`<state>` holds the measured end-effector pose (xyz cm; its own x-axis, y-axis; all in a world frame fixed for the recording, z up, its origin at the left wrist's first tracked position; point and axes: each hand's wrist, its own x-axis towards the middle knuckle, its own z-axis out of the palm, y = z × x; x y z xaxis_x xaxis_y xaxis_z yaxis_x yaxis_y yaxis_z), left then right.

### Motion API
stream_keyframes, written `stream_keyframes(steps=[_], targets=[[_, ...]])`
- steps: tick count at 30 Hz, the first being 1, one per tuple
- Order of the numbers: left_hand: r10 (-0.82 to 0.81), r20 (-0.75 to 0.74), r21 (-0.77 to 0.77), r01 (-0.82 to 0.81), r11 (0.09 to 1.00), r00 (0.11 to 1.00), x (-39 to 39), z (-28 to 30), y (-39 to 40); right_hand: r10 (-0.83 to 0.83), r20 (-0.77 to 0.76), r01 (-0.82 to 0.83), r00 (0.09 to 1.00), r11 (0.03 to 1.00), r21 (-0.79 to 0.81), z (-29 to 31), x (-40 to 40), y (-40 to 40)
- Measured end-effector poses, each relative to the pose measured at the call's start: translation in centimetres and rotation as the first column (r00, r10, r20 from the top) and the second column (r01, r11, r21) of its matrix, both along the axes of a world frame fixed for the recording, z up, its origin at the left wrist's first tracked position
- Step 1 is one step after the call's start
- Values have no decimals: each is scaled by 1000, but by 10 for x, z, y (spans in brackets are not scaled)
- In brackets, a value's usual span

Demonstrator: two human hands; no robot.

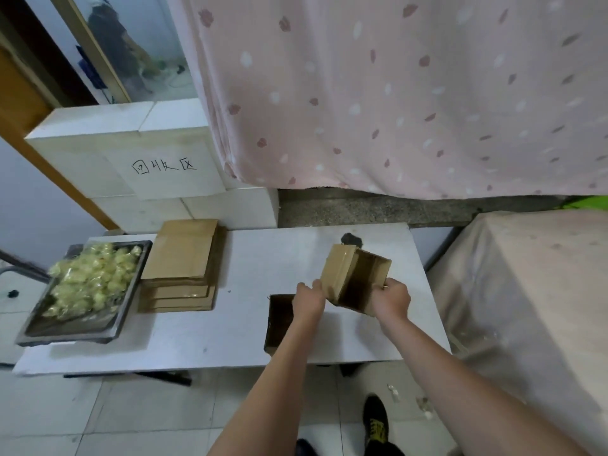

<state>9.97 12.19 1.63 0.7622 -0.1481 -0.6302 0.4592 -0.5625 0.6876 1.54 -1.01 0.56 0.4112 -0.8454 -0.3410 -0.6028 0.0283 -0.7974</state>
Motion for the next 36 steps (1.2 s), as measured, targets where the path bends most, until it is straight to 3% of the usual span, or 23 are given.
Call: stream_keyframes(steps=[3,5,9,14,16,19,21,24,28,30,36], targets=[[110,-312,-190,-176,966,944,-7,10,-35,-128,108,100,986,967,236,2,-7,-22],[87,-484,-323,-270,907,871,-10,15,-53,-177,173,101,969,922,374,2,-11,-36],[101,-587,-469,-438,767,803,-10,11,-86,-180,244,23,953,846,533,-9,-17,-69],[172,-364,-336,-301,892,915,-11,-5,-113,-143,101,49,985,780,624,-27,-25,-115],[169,-175,-254,-210,944,970,-12,-13,-119,-74,-25,77,997,869,489,-31,-32,-136],[-55,175,-19,60,998,983,-15,-22,-123,160,-170,-131,972,976,172,-28,-42,-157],[-315,308,207,260,943,898,-16,-30,-125,314,-118,-296,942,944,150,-29,-42,-164],[-654,316,443,503,742,687,-24,-44,-129,581,-58,-560,812,803,204,-28,-37,-166],[-788,344,489,619,615,511,-40,-60,-134,845,-170,-843,506,527,107,-38,-39,-163],[-807,380,487,644,590,452,-46,-66,-137,874,-227,-885,429,457,89,-44,-40,-160],[-825,401,479,677,559,398,-55,-92,-135,806,-270,-834,526,552,23,-67,-44,-161]])
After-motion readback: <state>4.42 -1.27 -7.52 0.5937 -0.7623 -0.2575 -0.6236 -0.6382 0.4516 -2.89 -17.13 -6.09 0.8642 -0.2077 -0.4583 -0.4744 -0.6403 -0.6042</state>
